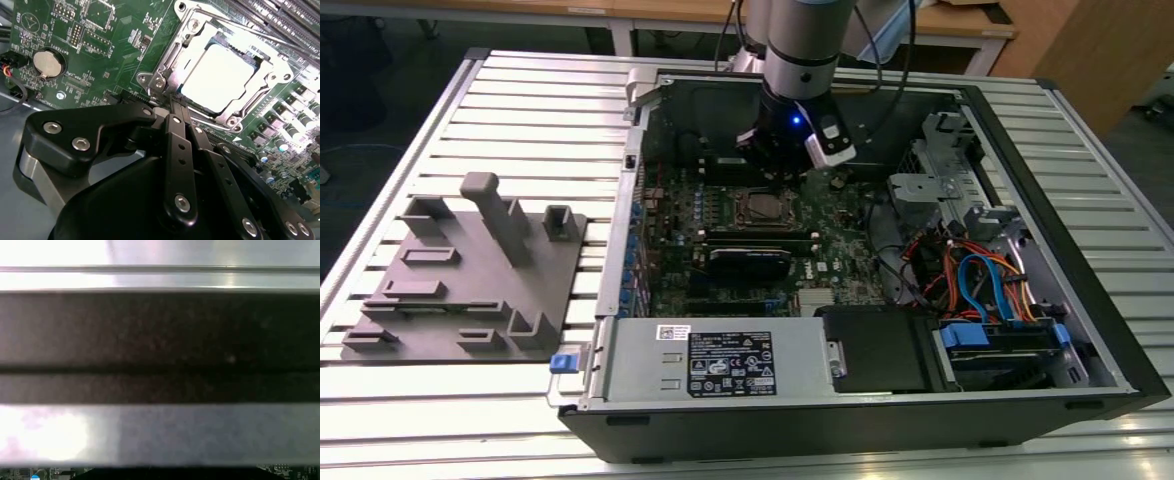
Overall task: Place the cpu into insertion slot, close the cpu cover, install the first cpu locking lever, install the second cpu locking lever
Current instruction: 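Install the first cpu locking lever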
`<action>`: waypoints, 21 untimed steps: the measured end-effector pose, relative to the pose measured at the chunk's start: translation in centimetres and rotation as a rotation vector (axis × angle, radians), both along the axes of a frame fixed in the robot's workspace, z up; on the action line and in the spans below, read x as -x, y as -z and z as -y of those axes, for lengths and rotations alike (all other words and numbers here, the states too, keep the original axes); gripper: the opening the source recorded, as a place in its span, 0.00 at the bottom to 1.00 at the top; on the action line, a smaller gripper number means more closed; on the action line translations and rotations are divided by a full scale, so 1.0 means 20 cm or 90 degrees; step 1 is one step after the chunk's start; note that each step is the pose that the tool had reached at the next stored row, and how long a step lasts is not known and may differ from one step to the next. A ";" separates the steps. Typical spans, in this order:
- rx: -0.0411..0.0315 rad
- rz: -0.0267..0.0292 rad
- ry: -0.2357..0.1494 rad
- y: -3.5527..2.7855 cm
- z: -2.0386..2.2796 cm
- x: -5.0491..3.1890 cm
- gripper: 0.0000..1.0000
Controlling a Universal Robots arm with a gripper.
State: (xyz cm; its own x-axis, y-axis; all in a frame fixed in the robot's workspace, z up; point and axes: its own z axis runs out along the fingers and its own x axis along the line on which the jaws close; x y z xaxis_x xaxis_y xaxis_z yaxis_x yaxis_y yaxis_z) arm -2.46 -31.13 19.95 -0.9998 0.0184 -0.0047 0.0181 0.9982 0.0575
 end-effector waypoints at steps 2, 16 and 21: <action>0.0012 -0.0001 0.000 0.004 0.000 0.000 0.10; 0.0017 0.0000 0.000 -0.028 0.000 0.000 0.10; -0.0001 0.0017 0.000 -0.030 0.000 0.031 0.10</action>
